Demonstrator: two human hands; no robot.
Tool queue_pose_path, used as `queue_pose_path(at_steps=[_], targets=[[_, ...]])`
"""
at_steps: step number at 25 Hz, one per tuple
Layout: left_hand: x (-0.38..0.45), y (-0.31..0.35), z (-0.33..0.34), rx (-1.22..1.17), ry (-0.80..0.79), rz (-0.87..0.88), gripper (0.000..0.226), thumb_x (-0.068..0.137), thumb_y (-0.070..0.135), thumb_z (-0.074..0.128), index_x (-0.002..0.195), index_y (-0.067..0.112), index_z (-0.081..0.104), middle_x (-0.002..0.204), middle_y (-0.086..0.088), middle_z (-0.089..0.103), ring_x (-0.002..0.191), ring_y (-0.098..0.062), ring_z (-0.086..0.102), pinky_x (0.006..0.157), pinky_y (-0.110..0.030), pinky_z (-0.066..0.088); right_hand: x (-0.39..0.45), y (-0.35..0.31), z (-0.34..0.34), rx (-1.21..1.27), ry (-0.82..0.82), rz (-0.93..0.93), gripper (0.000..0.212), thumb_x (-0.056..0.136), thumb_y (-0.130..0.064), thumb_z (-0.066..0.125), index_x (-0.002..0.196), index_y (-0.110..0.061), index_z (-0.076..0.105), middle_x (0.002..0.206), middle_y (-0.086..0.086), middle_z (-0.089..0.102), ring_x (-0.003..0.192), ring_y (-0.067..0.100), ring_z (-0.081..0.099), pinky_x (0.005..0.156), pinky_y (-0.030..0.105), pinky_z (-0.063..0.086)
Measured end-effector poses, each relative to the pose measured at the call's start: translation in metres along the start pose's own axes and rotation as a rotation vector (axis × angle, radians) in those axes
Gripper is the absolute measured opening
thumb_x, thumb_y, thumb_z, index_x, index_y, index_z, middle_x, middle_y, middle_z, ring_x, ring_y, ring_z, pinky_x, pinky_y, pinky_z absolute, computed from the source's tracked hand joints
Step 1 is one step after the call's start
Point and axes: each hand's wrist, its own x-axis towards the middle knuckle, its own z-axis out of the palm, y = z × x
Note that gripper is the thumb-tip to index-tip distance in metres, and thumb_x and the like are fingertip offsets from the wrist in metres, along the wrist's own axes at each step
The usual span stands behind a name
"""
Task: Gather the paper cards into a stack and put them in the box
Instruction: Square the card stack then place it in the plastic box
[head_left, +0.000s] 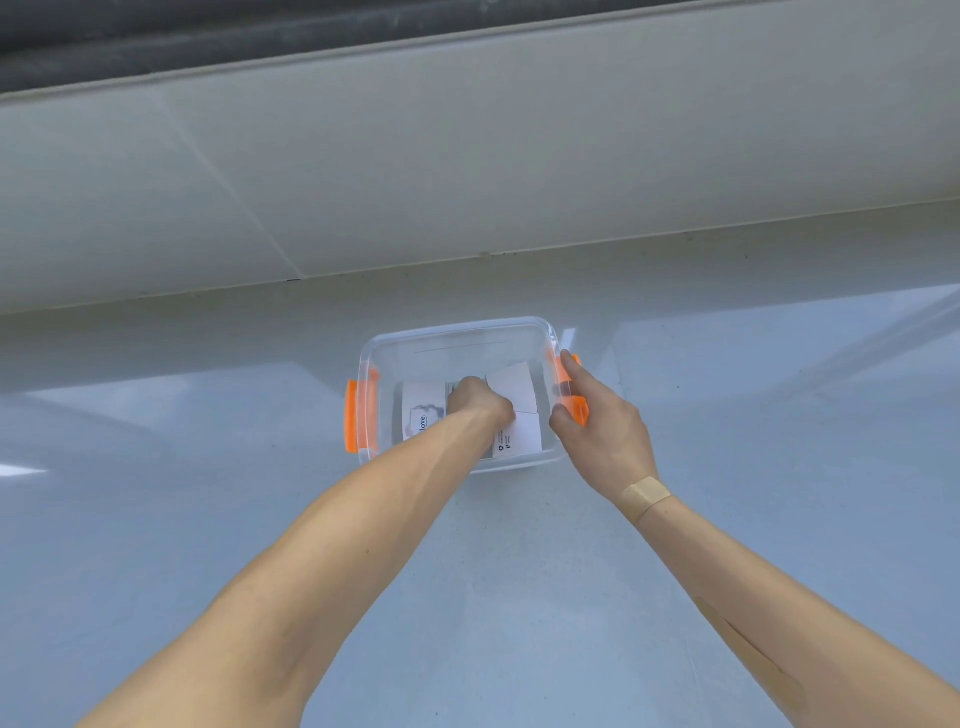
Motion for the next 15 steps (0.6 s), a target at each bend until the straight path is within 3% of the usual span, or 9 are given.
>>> queue_pose_path(at_steps=[2,4,9,13,15], targets=[[-0.003,0.000,-0.005,0.003,-0.003,-0.009,0.005,0.080,0.007,0.060,0.080,0.010,0.056,0.092,-0.007,0.065,0.084,-0.026,0.065,0.060,-0.023,0.043,0.001,0.001,0.000,-0.019,0.006,-0.009,0.061,0.086,-0.024,0.051,0.142,-0.043,0.037,0.108,-0.013,0.064,0.081,0.011,0.054,0.063,0.028,0.039],[-0.003,-0.001,-0.007,-0.013,-0.014,-0.013,0.019,0.081,0.007,0.061,0.069,0.012,0.047,0.088,-0.008,0.062,0.084,-0.025,0.065,0.063,-0.025,0.043,0.002,0.001,-0.001,-0.053,0.007,-0.024,0.061,0.086,-0.026,0.052,0.142,-0.042,0.036,0.109,-0.010,0.064,0.083,0.013,0.053,0.065,0.029,0.038],[-0.020,0.001,-0.027,0.067,-0.036,0.029,0.028,0.082,0.014,0.061,0.064,0.013,0.039,0.062,-0.003,0.045,0.056,-0.022,0.044,0.054,-0.024,0.033,0.004,-0.001,-0.003,-0.171,0.000,-0.035,0.060,0.086,-0.031,0.049,0.143,-0.039,0.032,0.124,0.001,0.055,0.097,0.025,0.057,0.072,0.035,0.046],[-0.042,-0.007,-0.049,0.172,-0.039,0.179,0.028,0.082,0.021,0.056,0.062,0.014,0.038,0.063,-0.001,0.040,0.055,-0.022,0.038,0.051,-0.025,0.028,0.000,-0.010,-0.013,-0.338,-0.013,-0.092,0.054,0.088,-0.034,0.047,0.142,-0.032,0.037,0.137,-0.001,0.048,0.113,0.029,0.053,0.080,0.041,0.048],[-0.059,-0.016,-0.062,0.235,-0.026,0.283,0.024,0.083,0.030,0.054,0.065,0.019,0.043,0.069,0.001,0.046,0.067,-0.024,0.045,0.056,-0.027,0.033,-0.005,-0.019,-0.019,-0.438,-0.018,-0.140,0.052,0.090,-0.035,0.045,0.141,-0.028,0.039,0.142,-0.001,0.046,0.123,0.028,0.046,0.088,0.043,0.046]])
